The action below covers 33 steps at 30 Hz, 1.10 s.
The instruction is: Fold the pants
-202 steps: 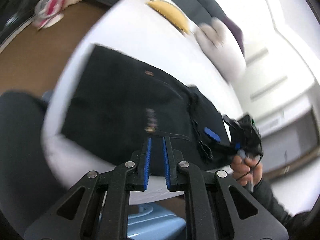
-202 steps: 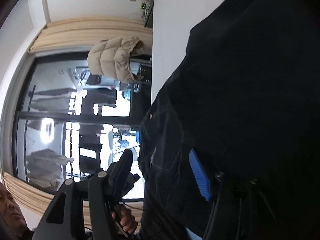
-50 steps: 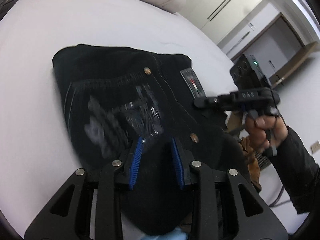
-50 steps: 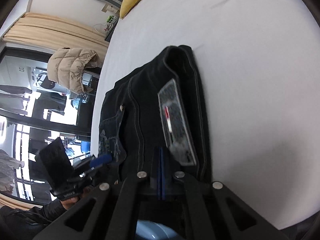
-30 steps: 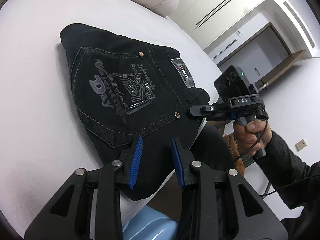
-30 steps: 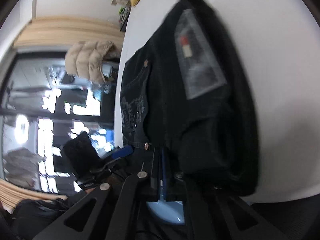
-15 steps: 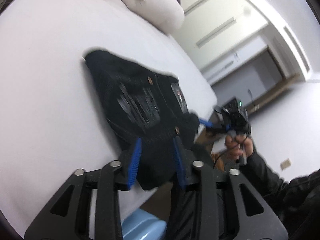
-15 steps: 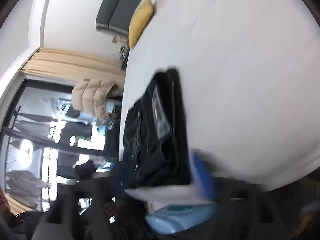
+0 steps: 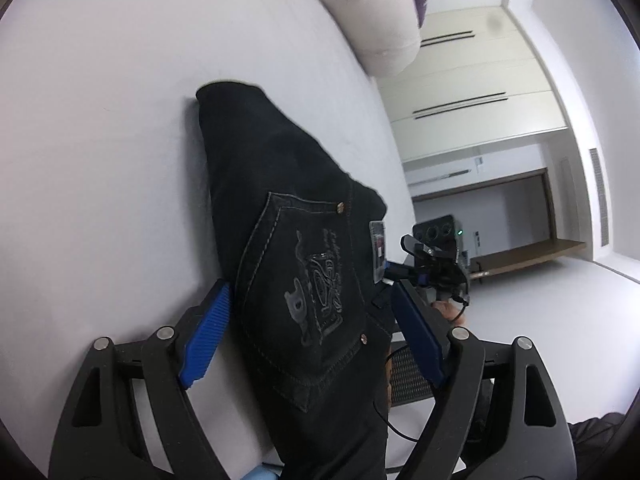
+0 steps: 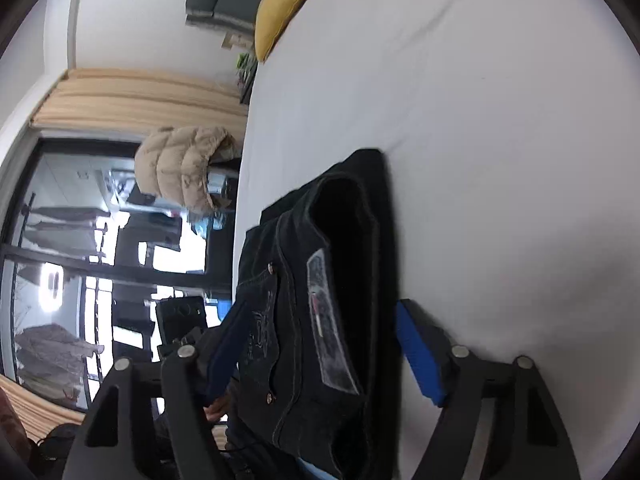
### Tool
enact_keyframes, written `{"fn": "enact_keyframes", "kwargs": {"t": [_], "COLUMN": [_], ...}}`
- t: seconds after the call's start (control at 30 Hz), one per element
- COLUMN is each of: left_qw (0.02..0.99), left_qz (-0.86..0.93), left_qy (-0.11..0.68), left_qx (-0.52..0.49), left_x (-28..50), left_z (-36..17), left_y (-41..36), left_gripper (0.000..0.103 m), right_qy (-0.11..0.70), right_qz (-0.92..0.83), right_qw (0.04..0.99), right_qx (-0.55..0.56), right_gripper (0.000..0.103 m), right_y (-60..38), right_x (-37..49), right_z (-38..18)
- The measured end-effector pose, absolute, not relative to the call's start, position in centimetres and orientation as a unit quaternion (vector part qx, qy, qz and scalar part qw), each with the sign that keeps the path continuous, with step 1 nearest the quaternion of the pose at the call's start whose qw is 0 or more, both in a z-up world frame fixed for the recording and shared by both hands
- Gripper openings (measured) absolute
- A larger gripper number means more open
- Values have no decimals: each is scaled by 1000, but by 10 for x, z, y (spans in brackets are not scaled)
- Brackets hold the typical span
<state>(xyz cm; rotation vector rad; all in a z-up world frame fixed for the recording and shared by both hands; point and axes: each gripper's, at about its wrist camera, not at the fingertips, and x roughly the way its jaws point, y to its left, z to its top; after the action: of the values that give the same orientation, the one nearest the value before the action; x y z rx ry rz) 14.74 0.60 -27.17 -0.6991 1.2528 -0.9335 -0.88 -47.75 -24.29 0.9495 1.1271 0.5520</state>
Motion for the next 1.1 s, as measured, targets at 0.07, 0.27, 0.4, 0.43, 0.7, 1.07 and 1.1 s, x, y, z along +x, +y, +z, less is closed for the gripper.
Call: {"fn": "enact_keyframes", "kwargs": {"t": [0.07, 0.27, 0.4, 0.43, 0.7, 1.07, 1.1], "left_qw": [649, 645, 649, 646, 661, 716, 723], "left_qz": [-414, -418, -388, -387, -382, -384, -380], "left_qy": [561, 587, 608, 609, 597, 545, 540], "left_qx": [-304, -253, -243, -250, -247, -209, -203], "left_x": [151, 158, 164, 165, 161, 179, 183], "left_z": [-275, -278, -287, -288, -275, -219, -213], "left_y": [1, -16, -13, -11, -27, -19, -19], "left_gripper": [78, 70, 31, 29, 21, 20, 20], "right_qy": [526, 548, 562, 561, 540, 504, 501], "right_qz": [251, 241, 219, 218, 198, 226, 229], "right_qw": [704, 697, 705, 706, 741, 770, 770], "right_qx": [405, 395, 374, 373, 346, 321, 321], "right_gripper": [75, 55, 34, 33, 22, 20, 20], "right_y": [-469, -462, -459, -460, -451, -420, -415], "right_x": [-6, 1, 1, 0, -8, 50, 67], "right_z": [-243, -251, -250, -250, -227, -181, -179]}}
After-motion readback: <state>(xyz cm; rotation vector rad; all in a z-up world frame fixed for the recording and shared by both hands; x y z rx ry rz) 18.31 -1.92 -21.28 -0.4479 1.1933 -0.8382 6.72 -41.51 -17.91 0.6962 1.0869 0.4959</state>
